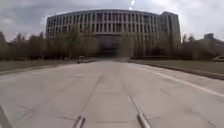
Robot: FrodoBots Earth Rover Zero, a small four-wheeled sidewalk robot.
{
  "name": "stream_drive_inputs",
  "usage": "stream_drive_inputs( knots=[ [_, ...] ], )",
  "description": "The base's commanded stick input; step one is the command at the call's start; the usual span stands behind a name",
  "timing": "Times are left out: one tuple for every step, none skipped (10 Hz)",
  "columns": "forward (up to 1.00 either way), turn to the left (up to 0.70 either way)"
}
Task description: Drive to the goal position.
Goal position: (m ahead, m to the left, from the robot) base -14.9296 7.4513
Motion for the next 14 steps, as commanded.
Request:
stream_drive_inputs(
  knots=[
    [0.62,0.34],
    [0.00,0.45],
    [0.00,0.45],
    [0.00,0.45],
    [0.00,0.45],
    [0.00,0.45],
    [0.00,0.45],
    [0.00,0.45],
    [0.00,0.45],
    [0.00,0.45],
    [0.00,0.45],
    [0.00,0.45],
    [0.00,0.45],
    [0.00,0.45]
  ],
)
